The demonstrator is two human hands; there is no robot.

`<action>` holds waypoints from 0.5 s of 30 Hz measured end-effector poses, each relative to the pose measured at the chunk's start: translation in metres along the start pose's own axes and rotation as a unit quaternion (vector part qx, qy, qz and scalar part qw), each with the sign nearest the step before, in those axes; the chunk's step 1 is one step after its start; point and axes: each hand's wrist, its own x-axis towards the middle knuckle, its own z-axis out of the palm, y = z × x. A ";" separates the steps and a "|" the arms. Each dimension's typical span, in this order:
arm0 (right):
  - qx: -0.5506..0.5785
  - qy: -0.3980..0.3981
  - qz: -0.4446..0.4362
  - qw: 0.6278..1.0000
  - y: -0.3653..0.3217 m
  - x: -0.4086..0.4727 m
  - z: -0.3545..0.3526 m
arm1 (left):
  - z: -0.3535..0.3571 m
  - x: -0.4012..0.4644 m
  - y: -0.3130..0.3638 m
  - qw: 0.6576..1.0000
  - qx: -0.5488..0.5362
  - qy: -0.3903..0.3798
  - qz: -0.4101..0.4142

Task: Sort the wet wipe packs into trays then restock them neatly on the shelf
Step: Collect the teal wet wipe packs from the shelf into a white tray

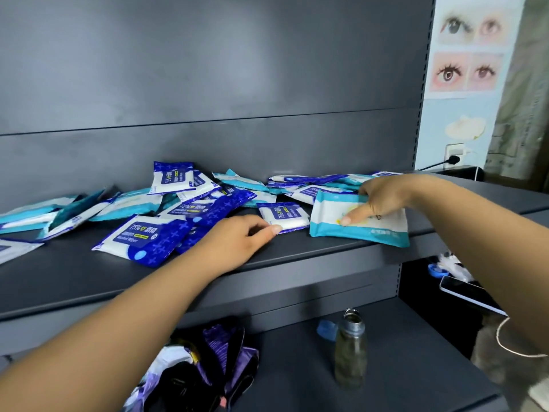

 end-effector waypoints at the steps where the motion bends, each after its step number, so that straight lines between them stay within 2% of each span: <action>1: 0.013 0.026 -0.002 1.000 0.000 -0.001 -0.004 | -0.002 0.001 -0.001 1.000 -0.016 0.004 -0.009; 3: 0.101 0.086 -0.009 0.991 0.001 0.002 -0.010 | -0.010 0.007 -0.003 0.999 -0.031 0.036 -0.022; 4: 0.188 0.111 -0.014 0.976 0.001 0.006 -0.011 | -0.015 0.013 -0.004 0.998 -0.021 0.058 -0.024; 7: 0.436 0.144 -0.026 0.888 -0.014 0.034 -0.004 | -0.033 0.048 -0.008 0.994 0.038 0.098 -0.038; 13: 0.650 0.112 -0.014 0.751 -0.046 0.107 0.010 | -0.054 0.142 -0.020 0.972 0.200 0.023 -0.120; 15: 0.659 0.088 -0.009 0.747 -0.046 0.122 0.016 | -0.053 0.164 -0.027 0.961 0.234 -0.016 -0.144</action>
